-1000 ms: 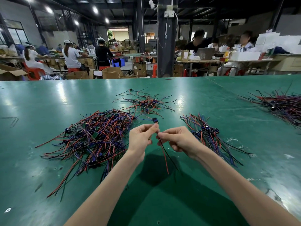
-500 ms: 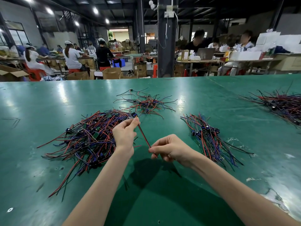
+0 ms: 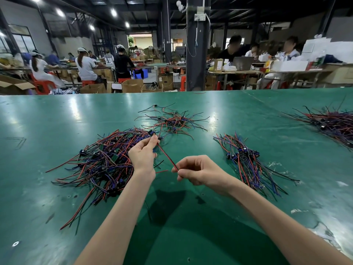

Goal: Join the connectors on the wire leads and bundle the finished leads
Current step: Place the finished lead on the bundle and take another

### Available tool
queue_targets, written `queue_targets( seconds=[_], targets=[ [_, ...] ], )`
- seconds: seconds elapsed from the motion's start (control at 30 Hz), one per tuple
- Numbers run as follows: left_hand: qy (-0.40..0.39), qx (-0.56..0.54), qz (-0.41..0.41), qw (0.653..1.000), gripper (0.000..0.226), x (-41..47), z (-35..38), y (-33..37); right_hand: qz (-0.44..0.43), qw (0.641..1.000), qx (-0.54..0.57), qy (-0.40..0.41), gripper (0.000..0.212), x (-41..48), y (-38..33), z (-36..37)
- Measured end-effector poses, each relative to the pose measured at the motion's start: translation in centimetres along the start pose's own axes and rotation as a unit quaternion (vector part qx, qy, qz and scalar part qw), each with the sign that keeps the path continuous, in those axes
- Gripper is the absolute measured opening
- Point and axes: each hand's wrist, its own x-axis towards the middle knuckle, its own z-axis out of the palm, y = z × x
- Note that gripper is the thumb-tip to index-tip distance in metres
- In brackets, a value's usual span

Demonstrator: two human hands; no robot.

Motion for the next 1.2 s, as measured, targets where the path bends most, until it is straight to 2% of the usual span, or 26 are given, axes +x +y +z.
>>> queue_targets(
  seconds=[0.07,0.13,0.27,0.43,0.57,0.67,0.77,0.93,1.0,1.07,1.13,1.2],
  targets=[
    [0.002,-0.014,-0.005,1.0,0.008,0.1,-0.1,0.2,-0.016,0.999,-0.011,0.028,0.015,0.1,-0.1,-0.2],
    [0.003,-0.013,-0.009,1.0,0.008,0.1,-0.1,0.2,-0.008,1.0,-0.022,0.019,0.015,0.1,-0.1,-0.3],
    [0.0,0.019,-0.001,1.0,0.009,-0.2,0.1,-0.1,0.074,0.996,-0.048,-0.027,0.01,0.2,0.4,-0.5],
    [-0.013,0.044,0.021,0.999,0.008,-0.3,0.1,-0.3,0.164,0.986,-0.019,0.026,0.007,0.5,0.8,-1.6],
    [-0.011,0.044,0.015,0.999,0.007,-0.3,0.2,-0.3,0.133,0.99,0.012,-0.041,0.008,0.3,0.6,-1.6],
    [-0.019,0.045,0.008,0.999,0.008,-0.5,0.2,-0.2,0.132,0.99,-0.02,-0.036,0.009,0.4,0.8,-1.5],
    [-0.05,0.052,-0.003,0.997,0.008,-1.0,0.3,-0.3,0.152,0.987,-0.049,-0.031,0.006,0.3,1.2,-1.6],
    [-0.117,0.044,-0.045,0.991,0.007,-1.7,0.8,-0.2,0.147,0.983,-0.058,-0.09,0.004,0.1,1.4,-1.9],
    [-0.14,0.034,-0.061,0.988,0.006,-2.0,1.0,0.0,0.151,0.98,-0.074,-0.103,0.014,0.1,1.1,-2.5],
    [-0.161,0.025,-0.074,0.984,0.006,-2.4,1.2,0.0,0.152,0.979,-0.078,-0.111,0.035,0.1,0.7,-3.2],
    [-0.181,0.026,-0.081,0.98,0.007,-2.9,1.5,-0.1,0.137,0.986,-0.054,-0.08,0.043,0.2,0.5,-3.6],
    [-0.206,0.045,-0.087,0.974,0.009,-3.4,1.7,-0.5,0.12,0.993,0.005,-0.006,0.038,0.7,0.8,-3.6]
  ],
)
